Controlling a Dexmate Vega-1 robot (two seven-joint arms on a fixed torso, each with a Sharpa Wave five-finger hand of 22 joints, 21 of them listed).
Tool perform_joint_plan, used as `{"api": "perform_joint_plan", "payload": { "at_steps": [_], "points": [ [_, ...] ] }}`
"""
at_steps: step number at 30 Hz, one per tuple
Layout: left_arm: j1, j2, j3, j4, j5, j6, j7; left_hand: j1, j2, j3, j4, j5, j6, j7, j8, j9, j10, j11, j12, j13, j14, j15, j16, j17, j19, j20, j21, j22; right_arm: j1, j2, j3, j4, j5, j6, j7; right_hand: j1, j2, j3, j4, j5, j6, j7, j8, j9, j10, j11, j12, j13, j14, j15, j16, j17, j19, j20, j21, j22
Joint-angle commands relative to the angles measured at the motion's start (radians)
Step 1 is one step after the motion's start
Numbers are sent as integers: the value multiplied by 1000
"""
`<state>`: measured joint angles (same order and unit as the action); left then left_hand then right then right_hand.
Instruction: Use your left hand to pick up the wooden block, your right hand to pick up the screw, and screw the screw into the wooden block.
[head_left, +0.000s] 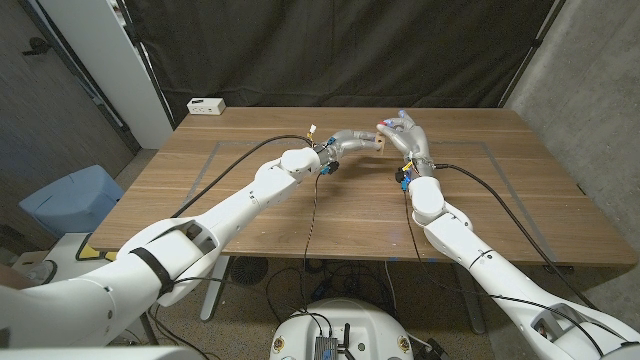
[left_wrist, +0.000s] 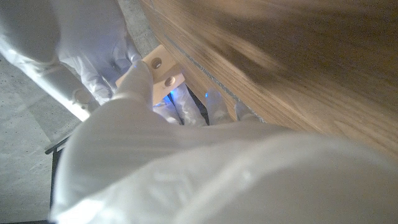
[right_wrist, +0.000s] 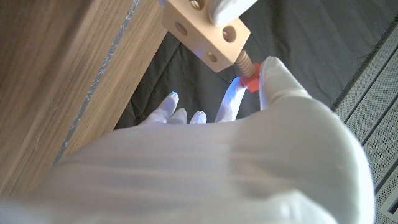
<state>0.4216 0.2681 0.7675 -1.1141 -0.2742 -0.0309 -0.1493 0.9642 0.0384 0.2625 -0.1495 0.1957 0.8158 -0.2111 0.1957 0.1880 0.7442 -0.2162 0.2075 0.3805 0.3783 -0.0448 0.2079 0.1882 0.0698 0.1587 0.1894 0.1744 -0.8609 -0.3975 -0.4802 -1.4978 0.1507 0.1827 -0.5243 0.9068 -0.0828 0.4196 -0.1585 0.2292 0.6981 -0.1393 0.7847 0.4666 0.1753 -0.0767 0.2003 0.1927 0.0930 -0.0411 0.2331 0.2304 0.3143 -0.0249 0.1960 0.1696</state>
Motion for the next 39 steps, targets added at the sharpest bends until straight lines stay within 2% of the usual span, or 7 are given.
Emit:
{"api": "perform_joint_plan", "payload": {
  "at_steps": [1, 16, 39],
  "points": [
    [1, 1, -2, 2, -2, -3, -1, -4, 5, 5, 3, 7, 4, 3, 5, 5, 0, -3, 5, 1, -2, -42, 4, 4, -1, 4, 5, 2, 2, 2, -3, 6, 1, -5, -2, -2, 9, 8, 1, 7, -2, -4, 9, 1, 6, -2, -1, 4, 9, 4, -4, 1, 7, -6, 0, 3],
    [4, 2, -1, -3, -2, 0, 1, -5, 6, 5, 2, 7, 5, 2, 6, 5, -1, -3, 5, 0, -1, -41, 4, 4, 0, 2, 6, 2, 3, 6, -4, 17, 2, 4, -6, -1, 7, 10, 0, 8, -2, -3, 14, 0, 6, -3, -1, 4, 11, 5, -5, 1, 8, -6, -1, 3],
    [20, 16, -4, -40, -3, 13, 11, -5, 5, 4, 1, 7, 5, 3, 6, 5, -1, -3, 5, -1, -1, -42, 4, 4, 0, 3, 5, 2, -20, -3, 2, -5, 3, 1, -13, -1, 10, 10, 0, 8, -3, -5, 20, -2, 4, -3, -2, 4, 10, 4, -6, 2, 8, -6, -1, 3]
  ]
}}
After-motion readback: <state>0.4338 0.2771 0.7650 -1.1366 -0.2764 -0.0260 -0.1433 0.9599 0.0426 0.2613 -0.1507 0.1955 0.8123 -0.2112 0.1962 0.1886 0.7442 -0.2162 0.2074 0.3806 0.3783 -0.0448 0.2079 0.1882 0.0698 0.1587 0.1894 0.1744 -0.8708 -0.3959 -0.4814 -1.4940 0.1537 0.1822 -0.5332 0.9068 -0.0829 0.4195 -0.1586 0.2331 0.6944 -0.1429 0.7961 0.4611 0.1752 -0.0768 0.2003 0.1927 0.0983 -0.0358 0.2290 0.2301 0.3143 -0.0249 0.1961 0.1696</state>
